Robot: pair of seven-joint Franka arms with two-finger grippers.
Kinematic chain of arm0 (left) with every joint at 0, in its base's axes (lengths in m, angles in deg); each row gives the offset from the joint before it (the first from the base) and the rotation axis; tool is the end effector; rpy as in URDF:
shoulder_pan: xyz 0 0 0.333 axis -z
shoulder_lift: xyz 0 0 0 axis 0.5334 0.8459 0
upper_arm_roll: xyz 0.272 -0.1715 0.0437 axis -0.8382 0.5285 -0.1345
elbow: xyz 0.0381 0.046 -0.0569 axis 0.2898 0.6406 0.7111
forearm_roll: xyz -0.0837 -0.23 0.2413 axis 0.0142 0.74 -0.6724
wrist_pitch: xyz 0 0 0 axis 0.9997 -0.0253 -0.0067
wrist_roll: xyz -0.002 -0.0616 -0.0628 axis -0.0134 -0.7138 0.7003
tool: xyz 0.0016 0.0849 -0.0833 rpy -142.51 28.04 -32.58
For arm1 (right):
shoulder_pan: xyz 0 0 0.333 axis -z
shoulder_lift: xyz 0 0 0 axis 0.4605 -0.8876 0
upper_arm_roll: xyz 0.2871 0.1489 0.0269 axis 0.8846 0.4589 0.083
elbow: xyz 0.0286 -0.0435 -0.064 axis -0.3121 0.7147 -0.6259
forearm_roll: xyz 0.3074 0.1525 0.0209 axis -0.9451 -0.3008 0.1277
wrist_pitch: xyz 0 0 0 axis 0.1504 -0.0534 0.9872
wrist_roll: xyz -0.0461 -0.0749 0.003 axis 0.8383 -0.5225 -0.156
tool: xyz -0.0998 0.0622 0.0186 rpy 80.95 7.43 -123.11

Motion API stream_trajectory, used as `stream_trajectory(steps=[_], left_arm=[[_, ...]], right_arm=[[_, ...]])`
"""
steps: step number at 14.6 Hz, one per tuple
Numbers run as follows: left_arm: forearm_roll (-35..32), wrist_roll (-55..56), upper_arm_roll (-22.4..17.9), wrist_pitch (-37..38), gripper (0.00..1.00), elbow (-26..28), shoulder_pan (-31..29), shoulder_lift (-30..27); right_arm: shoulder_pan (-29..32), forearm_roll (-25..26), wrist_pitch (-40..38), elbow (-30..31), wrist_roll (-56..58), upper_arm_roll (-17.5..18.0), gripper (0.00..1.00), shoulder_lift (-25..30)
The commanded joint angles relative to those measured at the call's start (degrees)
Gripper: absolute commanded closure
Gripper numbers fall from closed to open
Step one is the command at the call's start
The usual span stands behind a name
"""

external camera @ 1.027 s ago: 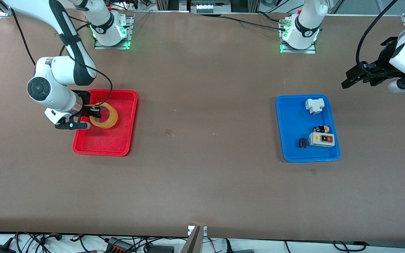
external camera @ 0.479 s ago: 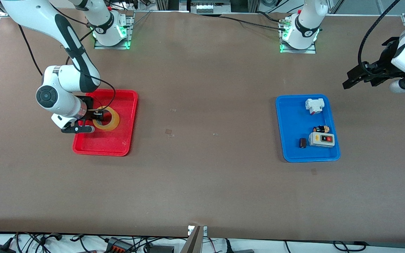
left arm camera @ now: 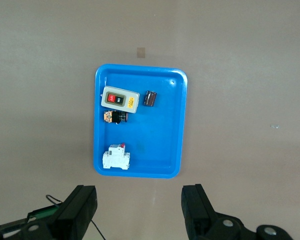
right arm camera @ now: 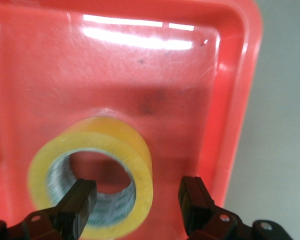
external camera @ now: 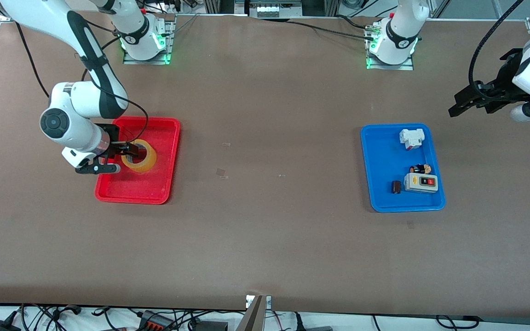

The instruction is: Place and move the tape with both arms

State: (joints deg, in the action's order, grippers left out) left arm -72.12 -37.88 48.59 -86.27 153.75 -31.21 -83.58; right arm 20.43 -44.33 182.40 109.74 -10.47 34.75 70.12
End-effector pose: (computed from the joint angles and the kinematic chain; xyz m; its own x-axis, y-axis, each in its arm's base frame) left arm 0.4917 -0.0374 0.6173 0.9902 0.1330 -0.0417 0.1343 -0.9904 0.0313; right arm 0.5128 0.0253 0.2917 0.9915 0.0440 -0.1221 0.0483 -0.9983 0.0322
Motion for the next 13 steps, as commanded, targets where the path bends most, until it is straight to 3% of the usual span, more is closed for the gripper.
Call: stream_trajectory(steps=[1,8,13], left_arm=[[0.44,-1.62,0.08,-1.01,0.0,1.66,-0.41,-1.5],[0.26,-1.71,0.08,-1.27,0.0,1.66,-0.41,-1.5],[0.17,-1.79,0.08,-1.36,0.0,1.66,-0.41,-1.5]], right_arm=[[1.01,-0.38,-9.97,-5.1,0.81,0.65,0.02,5.79],[1.19,-0.38,-33.26,-25.49,0.81,-0.67,0.02,11.24],[1.1,-0.29,-38.91,-27.63,0.9,-3.39,0.02,18.18]])
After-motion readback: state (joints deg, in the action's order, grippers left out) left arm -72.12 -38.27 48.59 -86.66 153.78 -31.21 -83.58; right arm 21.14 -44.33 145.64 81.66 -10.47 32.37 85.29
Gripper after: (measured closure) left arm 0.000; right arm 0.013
